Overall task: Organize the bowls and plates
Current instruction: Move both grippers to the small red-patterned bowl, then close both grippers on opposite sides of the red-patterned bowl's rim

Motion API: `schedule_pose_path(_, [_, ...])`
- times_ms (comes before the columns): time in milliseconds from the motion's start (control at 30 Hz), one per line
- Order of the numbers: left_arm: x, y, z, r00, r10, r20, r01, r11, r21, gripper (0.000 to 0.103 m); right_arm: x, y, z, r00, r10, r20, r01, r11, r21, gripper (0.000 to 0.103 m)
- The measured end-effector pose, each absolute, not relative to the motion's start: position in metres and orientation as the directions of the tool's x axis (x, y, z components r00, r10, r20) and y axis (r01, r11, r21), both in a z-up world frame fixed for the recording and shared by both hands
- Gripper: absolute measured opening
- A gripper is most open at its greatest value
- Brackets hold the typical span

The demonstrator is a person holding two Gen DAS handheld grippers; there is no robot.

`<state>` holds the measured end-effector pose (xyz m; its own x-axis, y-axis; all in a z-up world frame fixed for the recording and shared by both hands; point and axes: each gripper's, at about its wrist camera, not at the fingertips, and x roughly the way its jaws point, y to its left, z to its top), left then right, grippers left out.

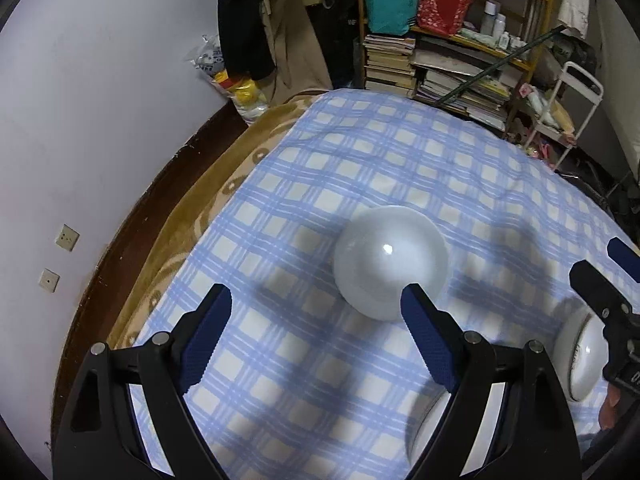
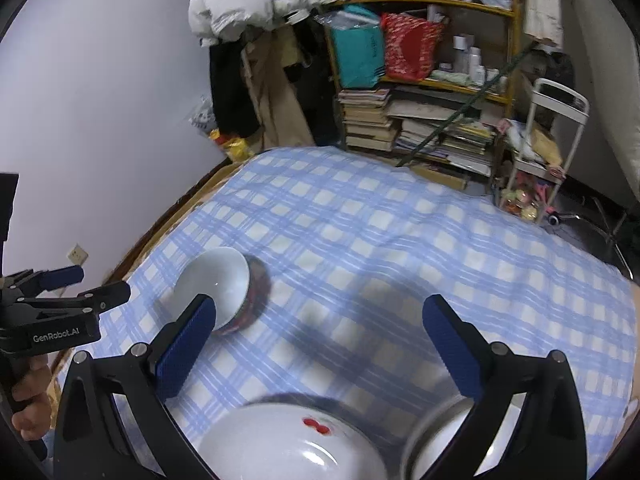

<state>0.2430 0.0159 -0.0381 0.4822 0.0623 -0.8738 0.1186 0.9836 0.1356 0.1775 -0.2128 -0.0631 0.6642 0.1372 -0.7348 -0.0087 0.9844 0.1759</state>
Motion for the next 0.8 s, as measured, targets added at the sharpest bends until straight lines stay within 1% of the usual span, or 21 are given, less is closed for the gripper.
schedule_pose_path(100, [0.258,0.020,-0.052,0.475,0.074,-0.877,0.109,0.984,0.143,0.086,0.198,-0.196,-0.075,0.626,0.156,-0.764,-0.045,0.985,0.164,0.103])
schedule_pose_path(200, [0.272,0.026,-0.070,0.437,0.037,-0.898,0.090,0.992,0.084,0.086,0.212,-0.185,-0.086,0.603,0.151,-0.783,-0.055,0.987,0.149,0.103])
schedule_pose_path(267, [0.276,0.025,-0.081,0.432,0.039,-0.901,0.106,0.990,0.093,0.086,0.220,-0.178,-0.096,0.588,0.148,-0.795,-0.063,0.989,0.137,0.103])
schedule_pose_path(333, [0.279,0.029,-0.089,0.438,0.047,-0.898,0.086,0.992,0.094,0.086,0.222,-0.173,-0.106,0.581,0.138,-0.802,-0.060,0.990,0.126,0.103])
schedule_pose_path(467, [0.290,0.047,-0.108,0.404,0.028,-0.914,0.006,0.999,0.033,0.085,0.232,-0.167,-0.130,0.542,0.156,-0.826,-0.059,0.987,0.148,0.103])
schedule_pose_path(633, [0.301,0.067,-0.131,0.359,-0.071,-0.930,-0.025,0.996,-0.085,0.085,0.244,-0.162,-0.146,0.519,0.160,-0.839,-0.063,0.987,0.150,0.103])
schedule_pose_path(700, [0.305,0.067,-0.134,0.361,-0.078,-0.929,-0.007,0.996,-0.087,0.085,0.247,-0.162,-0.150,0.509,0.177,-0.842,-0.061,0.984,0.169,0.103])
schedule_pose_path(800, [0.308,0.062,-0.134,0.376,-0.063,-0.924,0.028,0.998,-0.056,0.085,0.253,-0.160,-0.157,0.497,0.180,-0.849,-0.051,0.983,0.179,0.103])
